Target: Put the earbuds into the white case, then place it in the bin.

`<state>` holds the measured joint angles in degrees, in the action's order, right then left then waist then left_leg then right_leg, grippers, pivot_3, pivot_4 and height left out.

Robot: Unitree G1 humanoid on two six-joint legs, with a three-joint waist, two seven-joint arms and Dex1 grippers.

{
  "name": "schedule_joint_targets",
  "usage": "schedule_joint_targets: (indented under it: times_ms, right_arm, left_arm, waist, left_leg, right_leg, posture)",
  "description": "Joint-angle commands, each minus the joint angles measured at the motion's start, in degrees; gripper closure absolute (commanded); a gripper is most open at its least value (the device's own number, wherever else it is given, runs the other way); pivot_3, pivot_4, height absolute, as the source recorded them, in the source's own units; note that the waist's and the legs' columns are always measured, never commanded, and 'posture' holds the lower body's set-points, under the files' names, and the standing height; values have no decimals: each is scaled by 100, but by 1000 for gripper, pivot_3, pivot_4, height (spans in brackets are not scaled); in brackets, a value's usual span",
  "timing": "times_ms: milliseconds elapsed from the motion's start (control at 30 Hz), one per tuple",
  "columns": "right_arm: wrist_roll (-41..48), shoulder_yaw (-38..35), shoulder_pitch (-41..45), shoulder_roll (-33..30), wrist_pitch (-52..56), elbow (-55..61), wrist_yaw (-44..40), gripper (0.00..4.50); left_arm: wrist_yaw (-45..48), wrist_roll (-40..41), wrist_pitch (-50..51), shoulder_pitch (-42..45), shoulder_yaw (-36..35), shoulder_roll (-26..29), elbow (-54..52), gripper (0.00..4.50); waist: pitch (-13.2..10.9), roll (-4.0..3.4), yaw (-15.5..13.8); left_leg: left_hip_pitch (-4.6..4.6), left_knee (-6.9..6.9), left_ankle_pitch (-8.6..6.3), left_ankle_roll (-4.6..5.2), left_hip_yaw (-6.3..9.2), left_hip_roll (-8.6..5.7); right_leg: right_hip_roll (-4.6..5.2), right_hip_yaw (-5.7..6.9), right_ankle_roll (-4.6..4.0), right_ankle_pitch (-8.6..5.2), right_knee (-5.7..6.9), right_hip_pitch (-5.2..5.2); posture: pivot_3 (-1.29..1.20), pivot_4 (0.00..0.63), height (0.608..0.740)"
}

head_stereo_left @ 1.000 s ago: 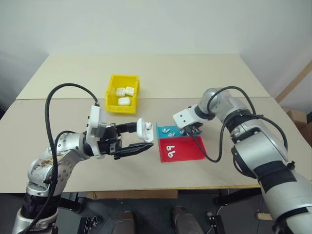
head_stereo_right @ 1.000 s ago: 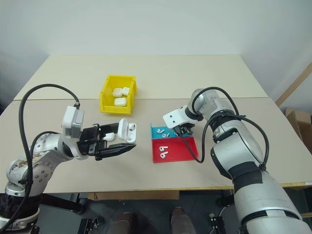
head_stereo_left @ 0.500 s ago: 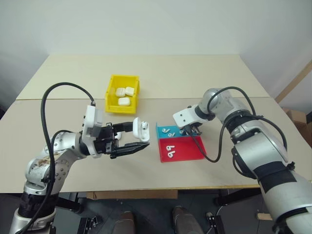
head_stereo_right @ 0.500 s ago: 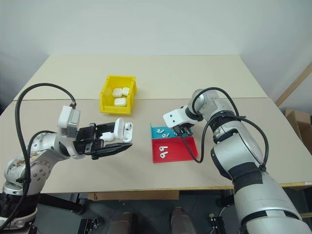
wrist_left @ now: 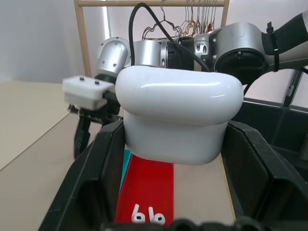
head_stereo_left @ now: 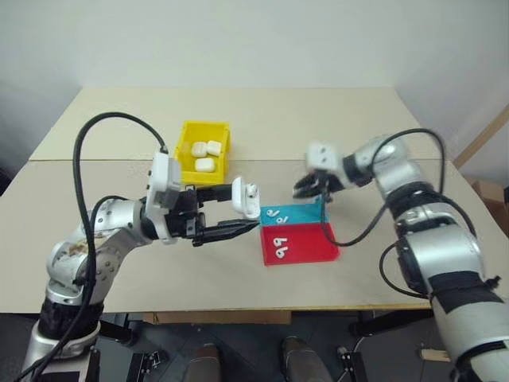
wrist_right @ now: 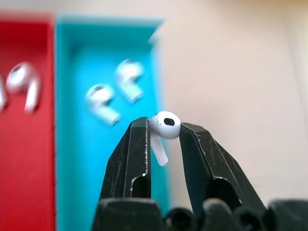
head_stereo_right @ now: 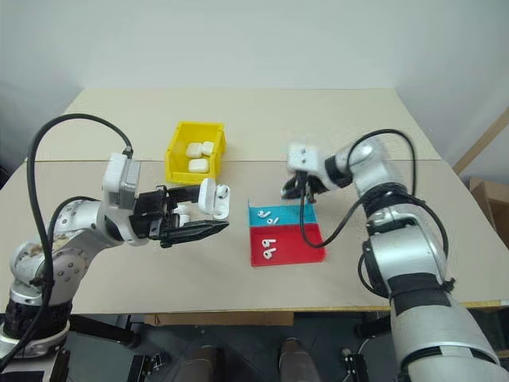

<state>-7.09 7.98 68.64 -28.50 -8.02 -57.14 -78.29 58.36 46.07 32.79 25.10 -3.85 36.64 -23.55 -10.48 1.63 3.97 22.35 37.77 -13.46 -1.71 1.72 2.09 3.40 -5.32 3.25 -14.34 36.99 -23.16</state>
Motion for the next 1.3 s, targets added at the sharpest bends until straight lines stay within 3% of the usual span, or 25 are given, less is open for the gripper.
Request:
schedule_joint_targets:
  times_ms: [33, 200, 333, 567, 867, 1300]
  right_arm:
    - [1030, -782, -530, -72, 1293, 1568, 259, 3502]
    - [2821, -1897, -1773, 23, 3649, 4629, 1091, 3502]
    - [4257, -2458, -2416, 205, 4818, 6466, 1781, 3502]
    - [5442, -2128, -3226, 489, 5530, 8599, 2950, 3502]
    - [5257, -1243, -3751, 502, 5130, 9040, 3343, 3502]
    - [5531, -1078, -3908, 266, 5019, 9135, 3298, 3502]
  left_arm:
    - [75, 72, -31, 183, 19, -54, 74, 1713]
    - [191, 35, -84, 238, 77, -112, 221, 1713]
    - [233, 16, -102, 251, 101, -138, 248, 1713]
    - [277, -61, -125, 332, 130, -195, 325, 1713]
    - [388, -103, -115, 369, 135, -207, 382, 1713]
    - [458, -130, -97, 387, 127, -175, 422, 1713]
  waist:
    - [0, 0, -6]
    - [-3, -5, -23]
    - [-4, -7, -14]
    - [-4, -6, -17]
    - [-4, -6, -23]
    - [-4, -5, -32]
  left_leg:
    - [0, 0, 0, 0, 1, 0]
    - [8, 1, 0, 0, 2, -1]
    - [9, 1, 0, 0, 3, -1]
    - [8, 1, 0, 0, 1, -1]
    - [10, 1, 0, 0, 1, -1]
    - [11, 1, 0, 1, 1, 0]
  right_leg:
    - [0, 0, 0, 0, 0, 0]
    - [0, -1, 0, 0, 5, -7]
    - [-1, -1, 1, -1, 3, -9]
    - [-3, -1, 5, -3, 1, -6]
    - [-3, -1, 6, -4, -3, -8]
    - [-4, -1, 6, -4, -6, -8]
  posture:
    - [0, 150, 740]
    - [0, 150, 740]
    - [0, 150, 740]
    - [0, 150, 740]
    - [0, 150, 740]
    - [0, 150, 740]
